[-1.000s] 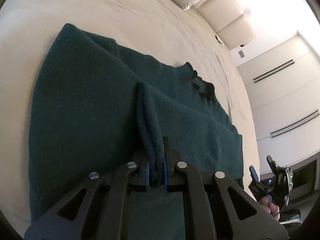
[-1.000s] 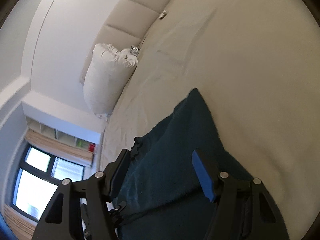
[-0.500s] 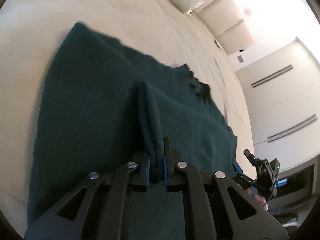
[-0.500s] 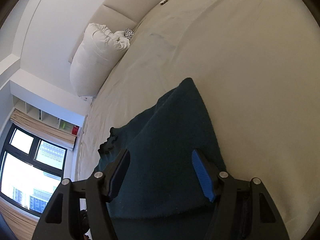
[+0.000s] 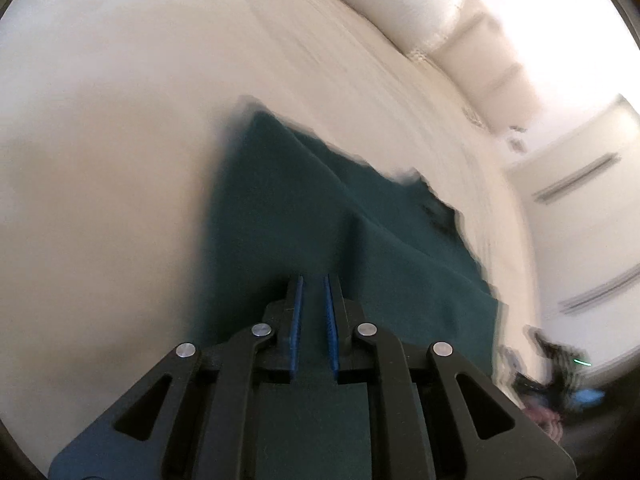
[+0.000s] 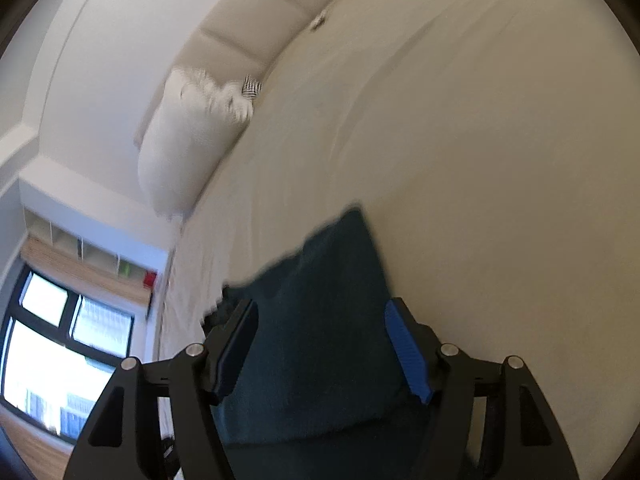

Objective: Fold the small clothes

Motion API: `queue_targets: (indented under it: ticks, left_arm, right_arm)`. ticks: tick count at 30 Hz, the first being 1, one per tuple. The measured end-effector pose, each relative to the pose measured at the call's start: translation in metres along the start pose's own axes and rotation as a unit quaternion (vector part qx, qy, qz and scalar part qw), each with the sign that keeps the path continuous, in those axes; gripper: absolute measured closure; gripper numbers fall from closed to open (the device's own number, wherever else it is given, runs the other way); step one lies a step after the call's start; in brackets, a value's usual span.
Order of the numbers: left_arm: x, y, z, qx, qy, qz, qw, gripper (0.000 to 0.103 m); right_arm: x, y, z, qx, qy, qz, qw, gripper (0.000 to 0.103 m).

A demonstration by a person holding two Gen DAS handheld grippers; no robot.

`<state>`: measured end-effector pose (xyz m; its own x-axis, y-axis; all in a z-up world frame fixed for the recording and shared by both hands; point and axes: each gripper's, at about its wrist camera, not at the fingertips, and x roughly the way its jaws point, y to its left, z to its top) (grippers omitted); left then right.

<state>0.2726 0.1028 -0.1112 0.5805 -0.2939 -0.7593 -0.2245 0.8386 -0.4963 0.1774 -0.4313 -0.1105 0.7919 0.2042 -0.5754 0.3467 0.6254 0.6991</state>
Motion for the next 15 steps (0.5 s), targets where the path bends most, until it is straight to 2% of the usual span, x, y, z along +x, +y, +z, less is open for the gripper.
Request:
queue_targets:
  ticks: [1,3,6,8,9,10,11,12,15]
  left_arm:
    - [-0.013,-0.007,0.003,0.018,-0.03,0.013,0.9993,0.093]
    - [-0.023,-0.034,0.007,0.071,-0.061,-0.001,0.9956,0.093]
    - [0.0,-0.081,0.002,0.158,-0.045,-0.036,0.9857,0.093]
    - [0.026,-0.099,-0.004,0.186,-0.016,-0.044,0.9814,0.093]
    - [0.045,-0.105,-0.007,0.196,0.012,-0.039,0.9797,0.093]
    - [0.059,-0.105,-0.009,0.198,0.028,-0.026,0.9795,0.093]
    - [0.073,-0.101,-0.01,0.192,0.041,-0.013,0.9805,0.093]
    - [0.087,-0.091,-0.011,0.178,0.051,-0.017,0.9826,0.093]
    - [0.09,-0.079,-0.017,0.165,0.034,-0.06,0.9839,0.093]
  right_arm:
    - [-0.002,0.001,0.005,0.0,-0.002,0.009,1.0,0.032]
    - [0.005,0.007,0.013,-0.007,0.011,0.036,0.999,0.032]
    - [0.041,0.014,0.021,-0.011,0.076,0.091,0.993,0.032]
    - [0.067,0.009,0.023,-0.006,0.097,0.073,0.993,0.032]
    - [0.087,0.002,0.024,0.004,0.126,0.074,0.989,0.032]
    - [0.098,-0.006,0.025,0.008,0.133,0.064,0.989,0.035]
    - [0.101,-0.009,0.028,0.007,0.128,0.061,0.99,0.043]
    - [0.104,-0.013,0.033,0.008,0.121,0.067,0.99,0.044]
    - [0.105,-0.022,0.046,0.034,0.123,0.085,0.988,0.044]
